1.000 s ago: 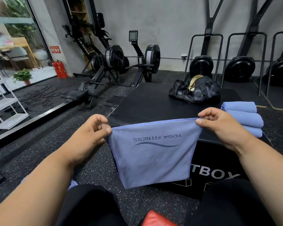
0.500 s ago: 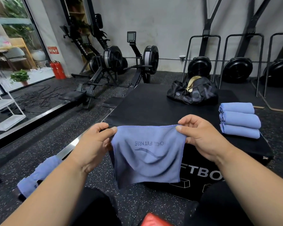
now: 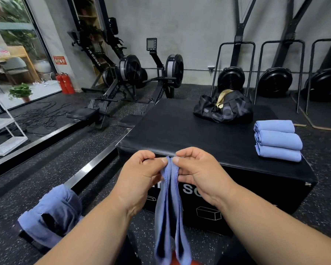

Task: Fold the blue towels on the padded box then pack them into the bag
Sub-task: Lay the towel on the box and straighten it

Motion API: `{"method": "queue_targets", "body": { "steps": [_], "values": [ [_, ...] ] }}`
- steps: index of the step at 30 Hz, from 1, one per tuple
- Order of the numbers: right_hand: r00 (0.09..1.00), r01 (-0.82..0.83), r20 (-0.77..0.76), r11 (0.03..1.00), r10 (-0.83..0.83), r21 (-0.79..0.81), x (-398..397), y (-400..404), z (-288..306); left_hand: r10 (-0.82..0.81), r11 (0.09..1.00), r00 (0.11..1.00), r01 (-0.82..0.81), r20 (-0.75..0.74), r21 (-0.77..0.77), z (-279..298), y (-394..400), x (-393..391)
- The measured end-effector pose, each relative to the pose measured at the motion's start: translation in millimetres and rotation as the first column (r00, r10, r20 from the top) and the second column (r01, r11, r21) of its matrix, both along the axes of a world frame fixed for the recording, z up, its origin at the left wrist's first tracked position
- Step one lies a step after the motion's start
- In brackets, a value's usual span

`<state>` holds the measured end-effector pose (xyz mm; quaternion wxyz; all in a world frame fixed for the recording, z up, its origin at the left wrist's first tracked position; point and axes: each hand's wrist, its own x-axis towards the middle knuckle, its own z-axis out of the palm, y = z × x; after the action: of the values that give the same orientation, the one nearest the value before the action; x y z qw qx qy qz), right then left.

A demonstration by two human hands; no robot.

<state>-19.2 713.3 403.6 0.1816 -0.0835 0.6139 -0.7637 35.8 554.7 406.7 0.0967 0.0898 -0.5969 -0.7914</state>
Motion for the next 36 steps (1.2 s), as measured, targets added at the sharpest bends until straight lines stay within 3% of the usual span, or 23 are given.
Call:
{"method": "queue_targets", "body": {
  "steps": [6, 13, 19, 27, 29, 32, 36],
  "values": [
    [0.999, 0.033, -0.006, 0.999, -0.033, -0.007, 4, -4, -1, 0.096, 0.987, 0.994, -0.103, -0.055, -0.121, -5, -4, 1],
    [1.000, 0.006, 0.001, 1.000, -0.006, -0.024, 8, -5, 2, 0.043, 0.980, 0.996, -0.058, -0.084, -0.191, -9, -5, 7],
    [0.986, -0.154, 0.045, 0.981, 0.160, -0.116, 5, 3, 1, 0.110, 0.955, 0.986, -0.139, -0.122, -0.263, -15, -5, 9],
    [0.959, -0.284, -0.024, 0.956, 0.283, -0.076, -4, 12, -10, 0.147, 0.952, 0.981, -0.175, -0.125, -0.253, -21, -14, 7],
    [0.979, -0.196, -0.054, 0.981, 0.195, -0.011, -6, 13, -15, 0.160, 0.946, 0.979, -0.190, -0.128, -0.265, -23, -16, 6],
    [0.976, -0.027, -0.205, 0.971, 0.078, 0.239, -13, 19, -27, 0.170, 0.944, 0.975, -0.202, -0.141, -0.260, -23, -21, 7],
    [0.917, 0.059, -0.370, 0.867, 0.148, 0.494, -19, 30, -45, 0.152, 0.944, 0.973, -0.196, -0.176, -0.265, -22, -30, 7]
  ]
}}
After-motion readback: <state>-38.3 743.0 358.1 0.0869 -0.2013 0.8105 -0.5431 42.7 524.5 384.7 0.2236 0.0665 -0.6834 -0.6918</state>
